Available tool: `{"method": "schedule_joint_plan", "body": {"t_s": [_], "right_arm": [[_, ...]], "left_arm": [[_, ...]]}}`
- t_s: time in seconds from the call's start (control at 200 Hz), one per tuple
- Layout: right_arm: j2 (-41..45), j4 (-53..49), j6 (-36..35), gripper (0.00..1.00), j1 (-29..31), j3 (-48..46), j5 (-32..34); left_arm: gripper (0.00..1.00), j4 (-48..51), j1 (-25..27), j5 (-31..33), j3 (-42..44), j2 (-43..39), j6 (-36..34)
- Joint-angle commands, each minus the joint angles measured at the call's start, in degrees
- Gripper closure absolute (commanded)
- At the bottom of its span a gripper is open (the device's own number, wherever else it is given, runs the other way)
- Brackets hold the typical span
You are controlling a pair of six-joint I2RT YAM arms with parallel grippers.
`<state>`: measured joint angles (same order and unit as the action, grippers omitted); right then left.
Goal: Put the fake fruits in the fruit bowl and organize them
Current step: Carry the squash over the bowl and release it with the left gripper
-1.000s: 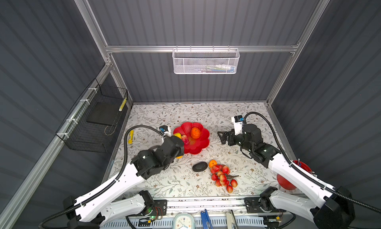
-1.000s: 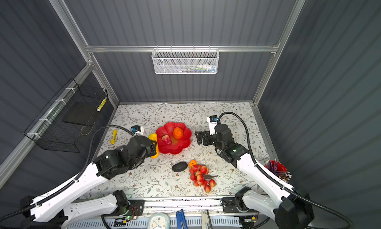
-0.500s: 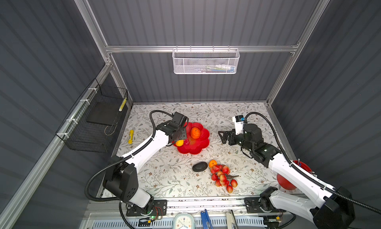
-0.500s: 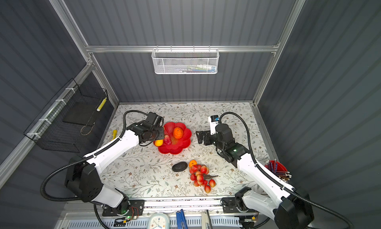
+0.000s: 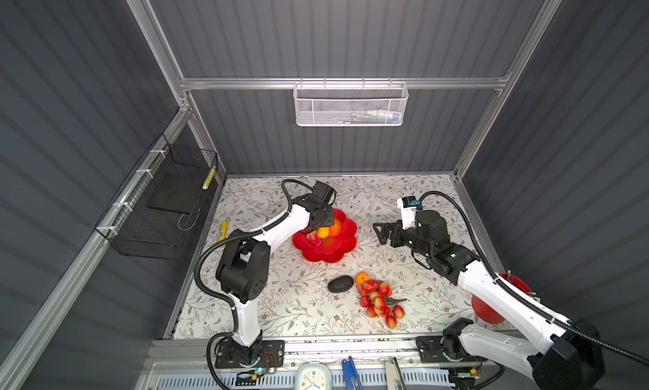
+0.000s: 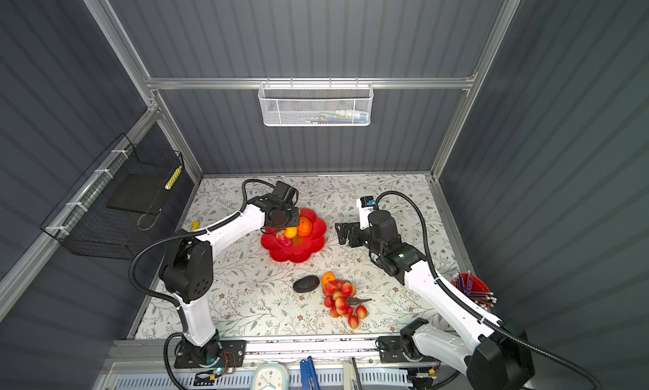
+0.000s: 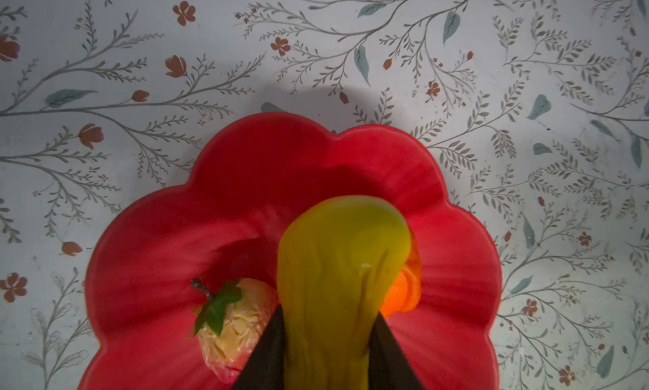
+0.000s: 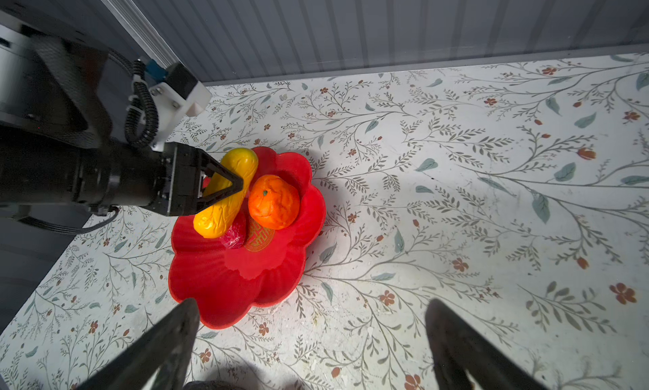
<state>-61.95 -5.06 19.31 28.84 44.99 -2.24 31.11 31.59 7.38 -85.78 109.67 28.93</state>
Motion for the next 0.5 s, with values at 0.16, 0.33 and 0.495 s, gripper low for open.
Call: {"method": "schedule_joint_plan", "body": {"t_s": [0.16, 0.33, 0.495], "right_arm": [[1.1, -1.6, 0.6, 0.01, -0.4, -0.3, -0.4], [1.0, -3.2, 0.0, 0.01, -0.4, 0.4, -0.2], [0.5, -6.5, -1.3, 0.01, -0.4, 1.8, -1.4]], "left_arm": [[0.64, -3.8, -1.2, -1.5, 0.2, 2.6, 4.7], [0.40, -7.1, -1.2, -1.1, 3.3, 0.2, 7.0], [0.25, -10.2, -1.2, 1.0, 6.7, -4.6, 7.0]]}}
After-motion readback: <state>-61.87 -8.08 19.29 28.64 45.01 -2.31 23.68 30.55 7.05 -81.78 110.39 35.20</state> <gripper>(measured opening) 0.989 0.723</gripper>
